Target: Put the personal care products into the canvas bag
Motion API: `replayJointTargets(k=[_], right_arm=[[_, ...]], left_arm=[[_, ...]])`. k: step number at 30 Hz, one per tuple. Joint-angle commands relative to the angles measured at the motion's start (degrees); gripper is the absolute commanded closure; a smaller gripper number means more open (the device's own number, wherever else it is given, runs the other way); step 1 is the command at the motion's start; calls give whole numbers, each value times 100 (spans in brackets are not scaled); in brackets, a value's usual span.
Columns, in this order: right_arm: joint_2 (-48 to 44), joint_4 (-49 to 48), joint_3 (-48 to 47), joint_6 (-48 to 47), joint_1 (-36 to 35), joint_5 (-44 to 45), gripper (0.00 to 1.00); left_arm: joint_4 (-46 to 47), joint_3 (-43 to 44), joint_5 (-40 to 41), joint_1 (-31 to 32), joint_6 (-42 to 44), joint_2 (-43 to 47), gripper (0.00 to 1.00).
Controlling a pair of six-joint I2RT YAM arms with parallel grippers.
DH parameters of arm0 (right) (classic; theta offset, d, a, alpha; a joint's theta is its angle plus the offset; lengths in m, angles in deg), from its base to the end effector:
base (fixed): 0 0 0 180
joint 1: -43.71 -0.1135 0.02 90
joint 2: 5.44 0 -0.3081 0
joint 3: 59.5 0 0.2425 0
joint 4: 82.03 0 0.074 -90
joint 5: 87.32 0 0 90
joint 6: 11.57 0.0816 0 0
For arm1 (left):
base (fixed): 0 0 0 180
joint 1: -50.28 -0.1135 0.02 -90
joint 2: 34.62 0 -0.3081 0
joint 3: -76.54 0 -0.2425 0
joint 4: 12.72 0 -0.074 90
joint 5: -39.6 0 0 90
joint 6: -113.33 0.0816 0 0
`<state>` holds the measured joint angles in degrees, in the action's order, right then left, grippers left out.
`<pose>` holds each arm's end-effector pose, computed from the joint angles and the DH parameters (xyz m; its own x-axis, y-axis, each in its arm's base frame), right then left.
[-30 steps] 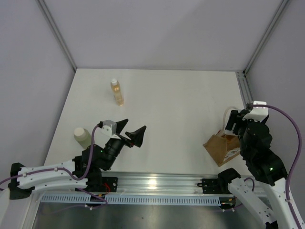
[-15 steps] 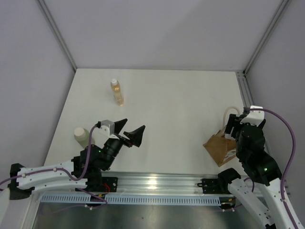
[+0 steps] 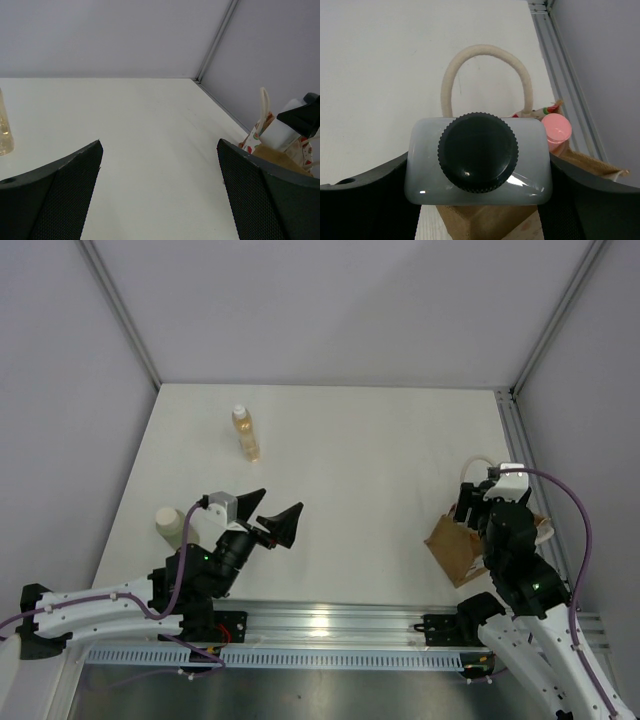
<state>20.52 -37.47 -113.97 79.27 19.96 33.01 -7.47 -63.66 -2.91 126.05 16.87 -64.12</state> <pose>0.1034 0.0005 0.3242 -0.2516 -0.0969 -0.9630 0.1003 0.9870 -0.1255 0.0865 -0.0965 0.3432 0.0114 -0.3543 -0.9350 0.4848 0.8198 -0.3048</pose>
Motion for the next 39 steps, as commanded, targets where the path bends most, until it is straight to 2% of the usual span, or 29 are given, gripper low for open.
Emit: replayJointTargets(k=[1,11,16,19,23,34,37,39], right_arm=[[-82,-1353,102,-58,28,-466,100],[-258,-1784,638,346,309,-405,100],[-231,-2021,964,425,432,-89,92],[-293,-2233,1157,417,599,-176,85],[-206,-2347,1228,443,810,-431,69],[41,-2224,1202,514,951,-528,50],[67,-2207,1193,531,951,-537,42],[94,-2163,1184,540,951,-545,41]], left_arm=[[126,10,33,-18,-13,40,1],[161,-7,15,-18,-13,41,1],[161,-7,7,-18,-22,14,1],[170,-16,15,-18,-22,5,1],[178,-16,7,-18,-13,-30,1],[214,1,42,-18,4,-65,1],[205,-7,42,-18,13,-65,0],[205,-16,50,-18,13,-65,1]])
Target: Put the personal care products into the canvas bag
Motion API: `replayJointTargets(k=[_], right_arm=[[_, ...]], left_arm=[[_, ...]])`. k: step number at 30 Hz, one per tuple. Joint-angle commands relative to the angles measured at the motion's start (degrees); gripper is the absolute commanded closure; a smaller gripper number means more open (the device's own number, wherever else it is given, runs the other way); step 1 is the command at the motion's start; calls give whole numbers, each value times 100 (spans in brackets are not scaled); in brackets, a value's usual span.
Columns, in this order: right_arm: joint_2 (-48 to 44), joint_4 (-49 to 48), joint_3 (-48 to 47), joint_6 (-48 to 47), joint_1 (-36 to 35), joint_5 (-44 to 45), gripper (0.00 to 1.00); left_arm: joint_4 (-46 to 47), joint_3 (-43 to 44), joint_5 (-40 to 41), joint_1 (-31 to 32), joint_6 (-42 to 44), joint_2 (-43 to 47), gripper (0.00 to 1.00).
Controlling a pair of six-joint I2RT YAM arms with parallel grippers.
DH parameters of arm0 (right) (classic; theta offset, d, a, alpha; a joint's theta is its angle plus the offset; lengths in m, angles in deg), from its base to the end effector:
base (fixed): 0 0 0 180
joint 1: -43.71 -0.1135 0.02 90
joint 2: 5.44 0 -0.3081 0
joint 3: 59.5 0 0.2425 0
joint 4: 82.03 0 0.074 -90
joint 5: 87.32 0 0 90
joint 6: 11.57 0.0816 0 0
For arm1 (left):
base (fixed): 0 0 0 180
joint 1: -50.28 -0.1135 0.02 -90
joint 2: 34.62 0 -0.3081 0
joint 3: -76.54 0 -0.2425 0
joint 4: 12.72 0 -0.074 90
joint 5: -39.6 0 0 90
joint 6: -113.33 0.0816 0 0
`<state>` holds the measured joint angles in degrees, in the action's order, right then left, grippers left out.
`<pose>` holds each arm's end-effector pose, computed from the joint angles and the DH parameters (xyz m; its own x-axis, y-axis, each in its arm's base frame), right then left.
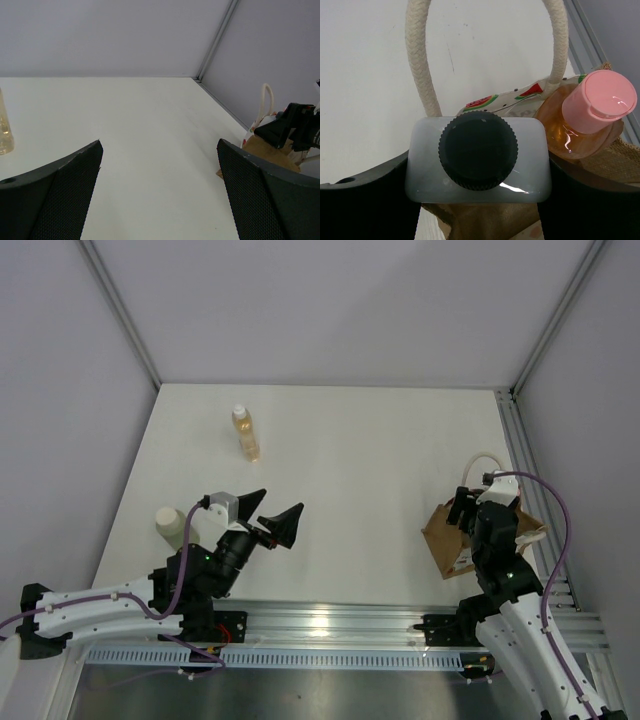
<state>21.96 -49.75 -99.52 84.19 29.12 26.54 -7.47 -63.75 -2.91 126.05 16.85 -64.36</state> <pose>0.1274 -0.0009 0.2583 -0.3101 0.0141 -0.9506 0.1702 0.9846 -0.0409 0.0868 -0.0976 0.3422 0.0099 -0.3494 -0.9369 0.4844 0.8214 -0.3012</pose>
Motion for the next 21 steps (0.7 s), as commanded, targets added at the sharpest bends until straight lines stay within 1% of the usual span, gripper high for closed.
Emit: replayJointTargets(k=[1,3,5,7,8,13,21], right_arm=[[-24,-926,-278,57,35,110,39],[2,-873,-322,83,35,119,38],[20,-846,-349,136,35,137,34],[20,-803,-357,180,35,163,28],[11,-785,-357,180,35,172,26],[-15,-671,-436,232,35,207,23],[-33,-468,-586,347,35,190,14]], left_arm=[[205,-7,59,-18,15,-41,1],[214,-7,50,-18,7,-41,1],[214,-7,50,-18,6,-41,1],[196,10,42,-18,7,-32,1],[196,1,33,-18,-2,-24,1],[187,1,33,-18,-2,-6,1],[170,1,-2,-18,-29,3,1]])
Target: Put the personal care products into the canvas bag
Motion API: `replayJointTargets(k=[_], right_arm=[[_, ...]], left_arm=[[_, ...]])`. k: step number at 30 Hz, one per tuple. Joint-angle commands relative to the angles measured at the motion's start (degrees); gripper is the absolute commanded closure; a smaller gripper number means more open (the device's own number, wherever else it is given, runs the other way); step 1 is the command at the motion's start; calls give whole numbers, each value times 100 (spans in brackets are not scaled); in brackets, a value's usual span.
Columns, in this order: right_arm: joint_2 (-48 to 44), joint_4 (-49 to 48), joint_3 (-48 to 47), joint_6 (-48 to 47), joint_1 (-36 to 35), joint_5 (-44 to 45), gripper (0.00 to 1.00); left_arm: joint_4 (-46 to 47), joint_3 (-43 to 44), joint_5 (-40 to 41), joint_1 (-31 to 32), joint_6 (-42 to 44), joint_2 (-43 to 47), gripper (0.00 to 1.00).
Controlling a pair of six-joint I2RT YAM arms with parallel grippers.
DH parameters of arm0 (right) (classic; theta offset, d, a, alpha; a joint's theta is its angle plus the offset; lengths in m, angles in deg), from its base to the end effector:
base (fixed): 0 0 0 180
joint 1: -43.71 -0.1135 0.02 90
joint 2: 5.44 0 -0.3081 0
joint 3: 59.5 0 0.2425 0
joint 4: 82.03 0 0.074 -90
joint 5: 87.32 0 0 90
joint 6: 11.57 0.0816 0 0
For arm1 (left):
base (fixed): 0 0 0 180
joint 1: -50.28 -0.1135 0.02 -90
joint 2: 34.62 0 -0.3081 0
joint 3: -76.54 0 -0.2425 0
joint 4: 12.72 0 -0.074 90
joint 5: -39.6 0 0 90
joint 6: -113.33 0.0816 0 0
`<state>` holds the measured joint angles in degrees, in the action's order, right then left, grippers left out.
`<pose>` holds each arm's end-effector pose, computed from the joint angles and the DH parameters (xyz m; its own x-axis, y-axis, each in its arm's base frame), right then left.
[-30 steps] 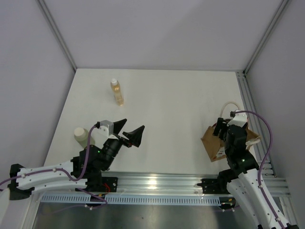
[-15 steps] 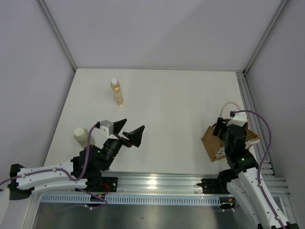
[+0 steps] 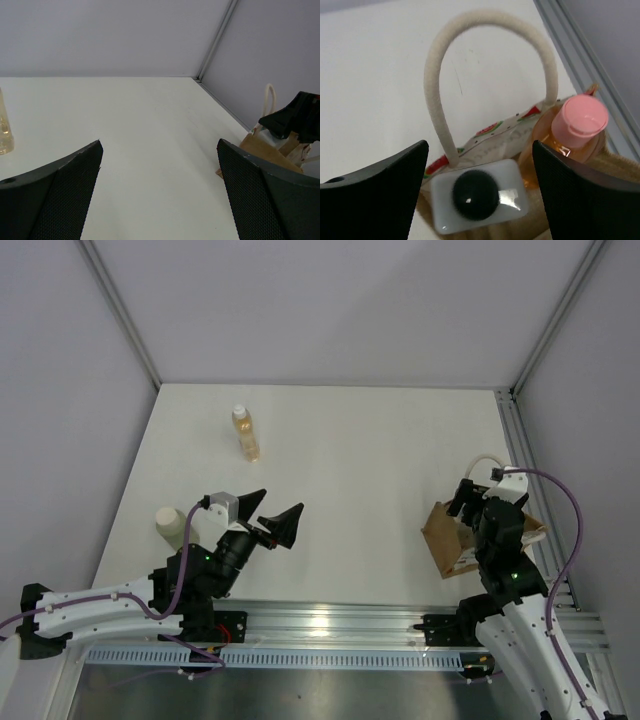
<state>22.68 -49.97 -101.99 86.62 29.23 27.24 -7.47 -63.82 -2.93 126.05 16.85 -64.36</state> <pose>0.1289 -0.0017 0.2739 -0.2690 0.0644 -0.9610 0.1963 0.9805 0.0107 0.0868 -0.0977 0.3418 0.0096 -0.3483 -0.9373 0.4846 0.8216 -0.3003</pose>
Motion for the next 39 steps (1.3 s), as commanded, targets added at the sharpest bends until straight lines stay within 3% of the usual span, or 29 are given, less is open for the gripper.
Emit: replayJointTargets(k=[1,7,14,16,19,22,24,26,30,35,37,39], right_arm=[[-114,-420,-348,122,15,76,11],[-254,-289,-479,166,24,58,9],[227,124,-1769,727,24,-161,12],[544,325,-2376,1158,24,-546,16],[1159,309,-2929,1412,-19,-1939,18],[1582,39,-3046,1773,-238,-2672,19],[1827,-94,-3011,1792,-782,-2641,21],[2039,-314,-2914,1547,-1818,-1738,22],[2663,-43,-3125,1028,-3118,-1120,20],[2173,-384,-2538,1035,-3465,-1742,18],[1944,-771,-2081,1228,-3474,-2147,18],[1724,-1287,-1678,1544,-3500,-2776,17]], left_arm=[[161,8,-26,-18,-37,3,1],[196,-1,0,-18,-29,-41,1],[336,8,88,-18,138,-269,1],[398,25,114,-18,226,-348,1],[451,87,245,-36,279,-533,1],[197,157,11,-210,-61,-630,1],[-232,192,-315,-404,-422,-604,1],[-392,254,-624,-589,-731,-630,1],[-830,561,104,-721,-1038,-1103,1],[-2745,1404,263,-1642,-1821,-1411,1],[-3081,1844,299,-2240,-1813,-1683,1],[-3135,2089,-296,-3080,-1926,-1903,1]])
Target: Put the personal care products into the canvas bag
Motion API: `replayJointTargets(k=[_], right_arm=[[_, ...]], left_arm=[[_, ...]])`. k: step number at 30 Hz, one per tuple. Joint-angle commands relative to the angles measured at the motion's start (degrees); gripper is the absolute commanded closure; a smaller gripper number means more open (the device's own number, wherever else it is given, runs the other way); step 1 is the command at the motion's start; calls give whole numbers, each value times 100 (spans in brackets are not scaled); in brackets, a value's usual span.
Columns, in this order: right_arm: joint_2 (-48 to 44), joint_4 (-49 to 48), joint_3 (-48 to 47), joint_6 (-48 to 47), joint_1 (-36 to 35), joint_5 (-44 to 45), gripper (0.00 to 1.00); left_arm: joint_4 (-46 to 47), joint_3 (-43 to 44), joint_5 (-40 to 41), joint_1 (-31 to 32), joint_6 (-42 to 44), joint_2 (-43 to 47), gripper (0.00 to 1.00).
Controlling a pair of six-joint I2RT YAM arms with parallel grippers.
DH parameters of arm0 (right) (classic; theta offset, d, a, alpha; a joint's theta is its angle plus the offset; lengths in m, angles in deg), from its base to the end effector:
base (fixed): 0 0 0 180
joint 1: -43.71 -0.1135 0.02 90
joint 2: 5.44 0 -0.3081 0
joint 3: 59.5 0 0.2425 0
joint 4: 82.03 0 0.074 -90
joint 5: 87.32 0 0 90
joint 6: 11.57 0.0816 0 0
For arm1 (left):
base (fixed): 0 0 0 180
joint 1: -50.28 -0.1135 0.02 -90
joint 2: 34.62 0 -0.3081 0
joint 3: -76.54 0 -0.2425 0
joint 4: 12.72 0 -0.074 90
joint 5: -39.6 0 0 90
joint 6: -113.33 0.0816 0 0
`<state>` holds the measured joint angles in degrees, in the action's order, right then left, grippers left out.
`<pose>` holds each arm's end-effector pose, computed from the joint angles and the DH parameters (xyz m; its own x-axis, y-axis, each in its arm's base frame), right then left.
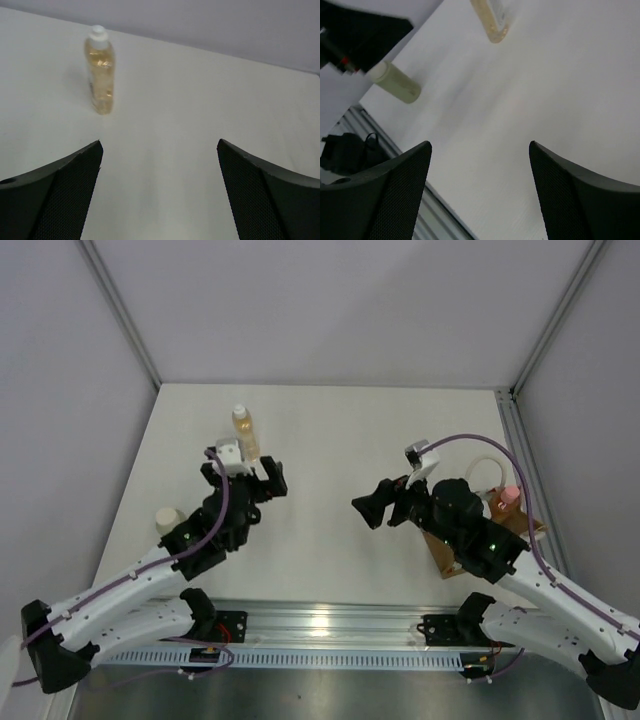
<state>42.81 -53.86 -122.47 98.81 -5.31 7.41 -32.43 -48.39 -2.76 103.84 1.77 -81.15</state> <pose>0.1365 0.1469 0.3689 -0.3867 0.0841 -0.9184 -0.6029 0.7306 0.3207 0.1521 -0.1045 0.3481 -0.1480 -0.2164 -0.9650 0.0614 0.9719 -0.2274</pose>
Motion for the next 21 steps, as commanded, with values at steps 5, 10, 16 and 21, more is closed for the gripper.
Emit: replayJointTargets(k=[5,10,16,21], right_arm=[[-360,-867,540,379,-100,-1010,17],[-869,-786,689,265,-117,-728,16],[-1572,-752,856,185,-126,-273,16],[-1749,-752,874,256,-135,-280,15]], left_arm=[[-368,1029,-1678,-2182,-955,-1268,2],[-77,1690,-1959,-2903,-622,-2491,3],[12,2576,-2320,-3518,-454,-3784,3],[248,2963,-2374,-3818,-87,-4513,4]])
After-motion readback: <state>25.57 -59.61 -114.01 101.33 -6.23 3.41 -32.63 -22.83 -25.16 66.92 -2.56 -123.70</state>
